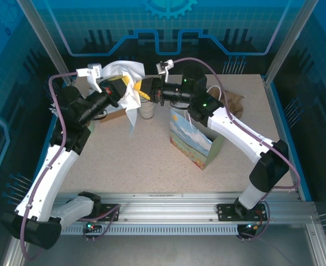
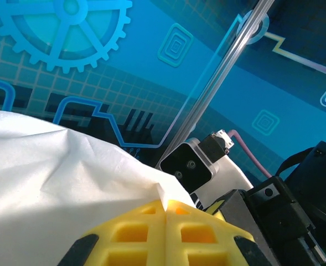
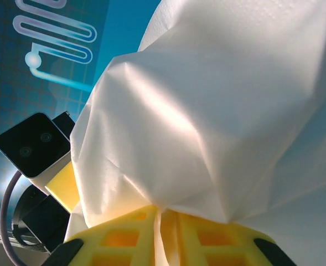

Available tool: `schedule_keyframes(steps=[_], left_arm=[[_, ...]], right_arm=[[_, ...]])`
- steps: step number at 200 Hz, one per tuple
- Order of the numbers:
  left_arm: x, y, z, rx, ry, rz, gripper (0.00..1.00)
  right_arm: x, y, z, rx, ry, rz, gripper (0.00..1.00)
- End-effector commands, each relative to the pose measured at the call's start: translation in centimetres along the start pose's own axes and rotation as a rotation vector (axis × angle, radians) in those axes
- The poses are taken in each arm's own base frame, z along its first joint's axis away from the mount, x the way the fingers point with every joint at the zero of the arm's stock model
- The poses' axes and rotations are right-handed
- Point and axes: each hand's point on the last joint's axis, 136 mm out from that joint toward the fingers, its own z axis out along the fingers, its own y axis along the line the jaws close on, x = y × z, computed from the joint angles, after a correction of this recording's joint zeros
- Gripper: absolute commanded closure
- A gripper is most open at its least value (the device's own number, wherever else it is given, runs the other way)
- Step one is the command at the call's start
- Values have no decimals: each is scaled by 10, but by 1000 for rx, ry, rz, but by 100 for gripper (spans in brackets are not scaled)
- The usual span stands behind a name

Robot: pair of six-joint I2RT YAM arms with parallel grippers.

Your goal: Pack the takeout coffee

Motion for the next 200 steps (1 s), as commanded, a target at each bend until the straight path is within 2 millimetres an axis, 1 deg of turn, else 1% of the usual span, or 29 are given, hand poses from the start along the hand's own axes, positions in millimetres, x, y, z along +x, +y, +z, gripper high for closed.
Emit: schedule_keyframes(steps=[1,26,39,60,86,91,106,125,128,137,143,149,172,200], left_arm=[[-4,3,-9,-50,-28,31,100],[2,20,-14,-135,-22,29,100],[9,25,-13,-151,-3,24,100],[24,33,-13,-164,40,8,100],[42,41,-13,-177,89,-3,90],[46,43,-13,-179,100,-2,86],[55,47,-12,-187,135,-4,71],[65,51,-13,-203,181,-1,61],[66,52,-13,-206,189,-1,58],[70,53,-15,-214,211,3,52],[73,54,-16,-220,224,7,47],[74,55,-17,-227,234,8,43],[76,55,-21,-234,242,14,37],[76,54,-21,-229,242,3,35]], right_arm=[[-11,11,-11,4,-54,-68,85],[-16,4,-26,56,-90,-106,88],[-17,1,-33,84,-103,-132,92],[-20,5,-46,128,-116,-203,93],[-21,12,-62,193,-116,-306,94],[-21,14,-65,205,-113,-325,94],[-19,20,-73,239,-84,-389,94],[-16,30,-84,289,-39,-479,94],[-15,29,-86,301,-31,-491,94],[-13,38,-92,317,-14,-544,94],[-12,40,-97,335,-1,-565,94],[-11,46,-101,343,7,-597,94],[-8,66,-117,368,34,-691,94],[-14,91,-139,377,-13,-744,95]])
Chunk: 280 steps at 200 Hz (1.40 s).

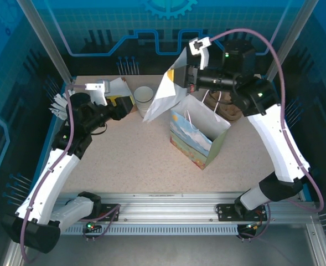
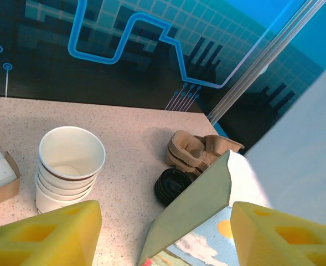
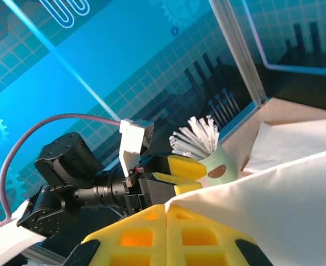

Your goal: Pack the takeout coffee

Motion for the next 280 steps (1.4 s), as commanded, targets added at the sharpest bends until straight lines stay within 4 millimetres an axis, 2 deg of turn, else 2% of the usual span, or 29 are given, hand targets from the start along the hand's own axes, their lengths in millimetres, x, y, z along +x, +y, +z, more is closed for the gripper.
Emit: schedule_keyframes(steps=[1,26,71,95,126,156,193,226,252,280], left_arm=[[-2,-5,-5,12,3,19,35],[0,-10,-1,42,29,5,35],[2,-23,9,97,70,1,35],[3,-36,15,127,86,12,35],[7,-63,20,203,111,78,35],[12,-106,22,357,128,129,36],[25,-171,33,559,180,172,42],[39,-225,33,723,217,186,50],[47,-253,30,809,219,186,54],[52,-262,33,829,215,187,55]], right_arm=[[8,-6,-23,63,46,-60,94],[2,-4,-45,104,31,-114,94],[6,-21,-81,213,93,-239,95],[-1,-28,-87,234,80,-239,97],[2,-22,-88,194,98,-307,95],[0,-33,-94,216,99,-322,95],[-10,-24,-89,148,50,-291,95],[-23,-13,-84,75,1,-254,95],[-29,-10,-80,40,-12,-225,95],[-26,-10,-77,21,7,-202,95]])
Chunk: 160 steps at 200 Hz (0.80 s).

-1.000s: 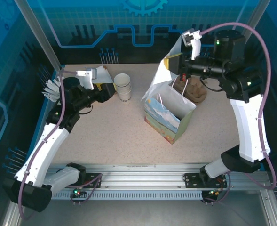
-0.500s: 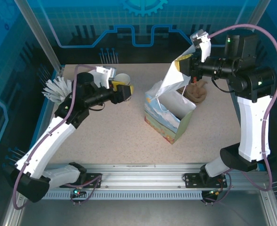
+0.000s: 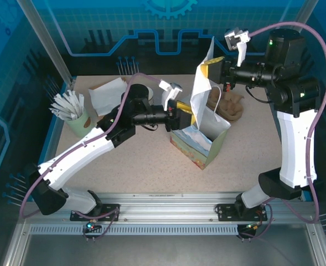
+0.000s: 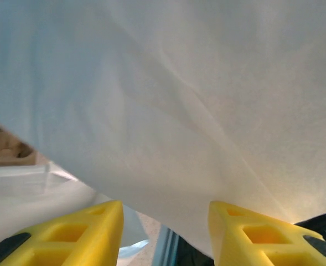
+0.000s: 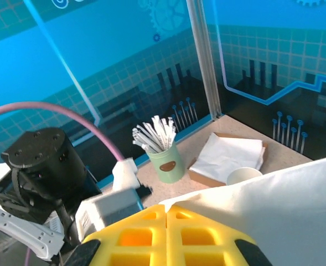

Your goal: Pack the takeout coffee

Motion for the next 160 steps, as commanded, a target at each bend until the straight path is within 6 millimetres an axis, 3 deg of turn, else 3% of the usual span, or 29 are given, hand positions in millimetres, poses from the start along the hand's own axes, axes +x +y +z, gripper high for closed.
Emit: schedule_keyframes(steps=[1,50,94,120,160], left_arm=[[-22,-21,2,71,-62,52,55],[-1,4,10,-16,-4,65,53],[12,5,9,-8,36,70,51],[15,3,7,-2,45,80,49],[15,-2,-1,-5,46,107,48]], right_arm=[[-5,2,1,-38,-10,25,95],[46,-19,-5,88,170,22,93],[76,-19,-12,67,275,18,94],[82,-20,-13,4,278,43,96],[69,-4,-10,-139,225,66,100]])
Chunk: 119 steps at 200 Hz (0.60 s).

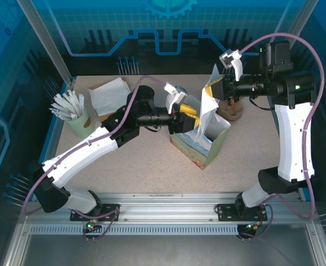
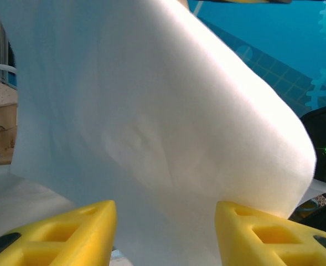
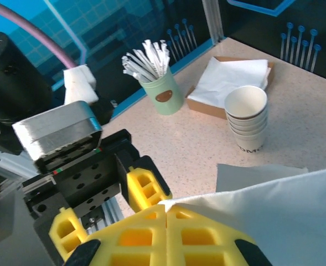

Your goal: Pack the takeout coffee

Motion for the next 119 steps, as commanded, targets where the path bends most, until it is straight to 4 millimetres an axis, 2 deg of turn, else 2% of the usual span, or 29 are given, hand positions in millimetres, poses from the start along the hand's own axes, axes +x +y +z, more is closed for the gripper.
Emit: schedule_keyframes(steps=[1,36,51,80,119], left_arm=[[1,-10,-11,13,3,49,48],[1,-13,-15,16,-1,52,48],[0,-15,-13,33,-6,37,48],[1,-23,-6,63,-3,38,48],[6,-18,9,66,20,26,48]], right_arm=[[-5,22,-5,-128,-27,-12,100],[-18,39,-9,-186,-78,-37,100],[-19,40,-5,-196,-77,-29,100],[-12,23,3,-139,-41,1,100],[8,-7,11,-13,44,31,100]])
